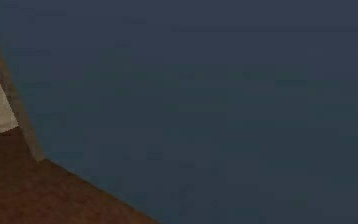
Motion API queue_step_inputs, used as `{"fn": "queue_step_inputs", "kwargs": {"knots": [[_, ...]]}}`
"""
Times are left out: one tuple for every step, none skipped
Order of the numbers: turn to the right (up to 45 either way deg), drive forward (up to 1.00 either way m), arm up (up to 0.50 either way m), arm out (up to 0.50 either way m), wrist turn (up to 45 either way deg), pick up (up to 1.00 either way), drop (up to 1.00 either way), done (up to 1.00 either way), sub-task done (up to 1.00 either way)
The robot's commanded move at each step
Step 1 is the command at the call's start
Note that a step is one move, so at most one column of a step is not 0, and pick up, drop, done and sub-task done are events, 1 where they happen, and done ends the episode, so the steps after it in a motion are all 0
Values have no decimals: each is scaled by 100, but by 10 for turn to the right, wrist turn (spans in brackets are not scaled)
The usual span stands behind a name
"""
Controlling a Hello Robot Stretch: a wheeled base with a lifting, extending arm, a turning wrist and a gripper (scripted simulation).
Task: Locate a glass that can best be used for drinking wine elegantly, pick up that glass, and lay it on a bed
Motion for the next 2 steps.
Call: {"fn": "queue_step_inputs", "kwargs": {"knots": [[270, 0, 0, 0, 0, 0, 0, 0, 0], [0, 30, 0, 0, 0, 0, 0, 0, 0]]}}
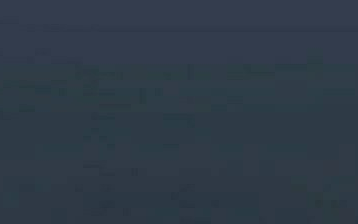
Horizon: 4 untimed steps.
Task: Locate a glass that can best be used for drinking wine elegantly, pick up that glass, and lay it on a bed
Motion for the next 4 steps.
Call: {"fn": "queue_step_inputs", "kwargs": {"knots": [[-450, 0, 0, 0, 0, 0, 0, 0, 0], [-300, 0, 0, 0, 0, 0, 0, 0, 0], [0, 75, 0, 0, 0, 0, 0, 0, 0], [-450, 0, 0, 0, 0, 0, 0, 0, 0]]}}
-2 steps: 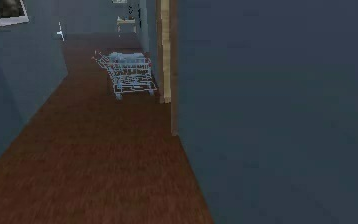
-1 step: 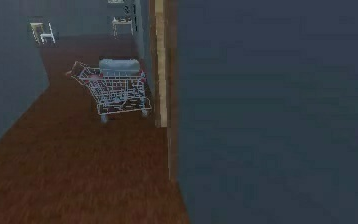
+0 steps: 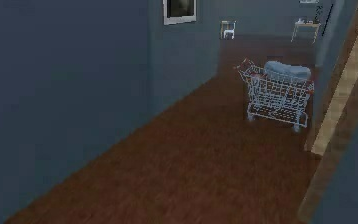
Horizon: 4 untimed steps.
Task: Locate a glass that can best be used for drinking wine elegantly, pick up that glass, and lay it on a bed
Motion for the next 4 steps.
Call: {"fn": "queue_step_inputs", "kwargs": {"knots": [[-420, 0, 0, 0, 0, 0, 0, 0, 0], [-30, 0, 0, 0, 0, 0, 0, 0, 0], [0, 35, 0, 0, 0, 0, 0, 0, 0], [450, 0, 0, 0, 0, 0, 0, 0, 0]]}}
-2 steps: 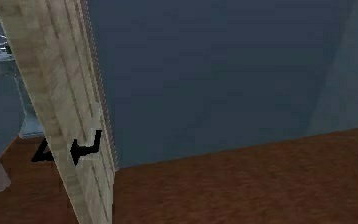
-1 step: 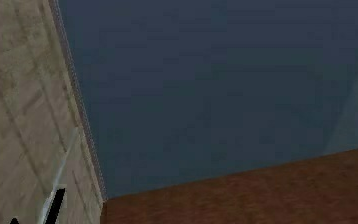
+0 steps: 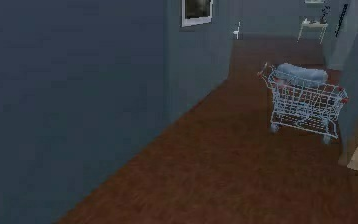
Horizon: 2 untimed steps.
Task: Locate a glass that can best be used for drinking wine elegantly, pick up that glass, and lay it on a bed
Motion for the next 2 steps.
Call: {"fn": "queue_step_inputs", "kwargs": {"knots": [[120, 0, 0, 0, 0, 0, 0, 0, 0], [0, 100, 0, 0, 0, 0, 0, 0, 0]]}}
